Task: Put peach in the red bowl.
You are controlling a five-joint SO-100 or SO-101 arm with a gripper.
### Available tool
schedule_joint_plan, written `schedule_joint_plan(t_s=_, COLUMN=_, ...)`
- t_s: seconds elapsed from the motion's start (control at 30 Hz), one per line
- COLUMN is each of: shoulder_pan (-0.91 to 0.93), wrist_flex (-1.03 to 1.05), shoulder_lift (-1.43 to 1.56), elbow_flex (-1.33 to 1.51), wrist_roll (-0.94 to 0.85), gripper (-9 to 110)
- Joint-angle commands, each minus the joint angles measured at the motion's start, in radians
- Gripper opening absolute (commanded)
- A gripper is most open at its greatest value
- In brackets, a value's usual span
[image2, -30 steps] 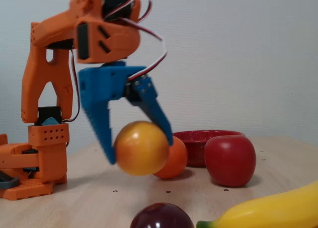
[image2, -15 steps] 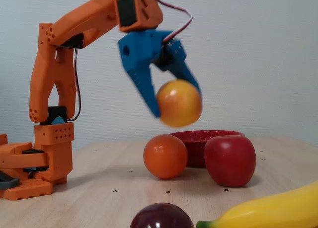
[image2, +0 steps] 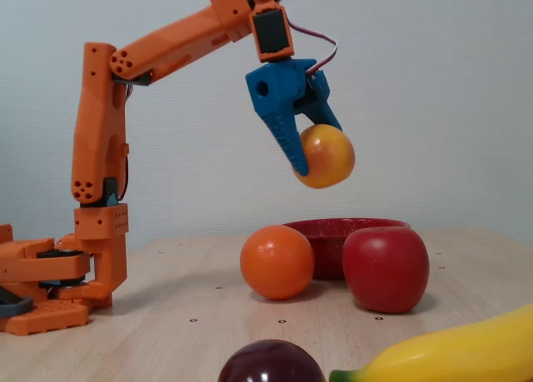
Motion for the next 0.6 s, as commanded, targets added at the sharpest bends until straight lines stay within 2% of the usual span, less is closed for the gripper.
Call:
schedule_joint_plan(t_s=0.0, shoulder_pan=-0.071, wrist_flex=0.046, shoulder_lift=0.163, elbow_flex=-0.120, wrist_roll=0.038, gripper=0)
schedule_joint_plan(t_s=0.57, shoulder_pan=-0.374, wrist_flex=0.037, shoulder_lift=0.086, elbow_flex=-0.146, wrist_roll=0.236, gripper=0)
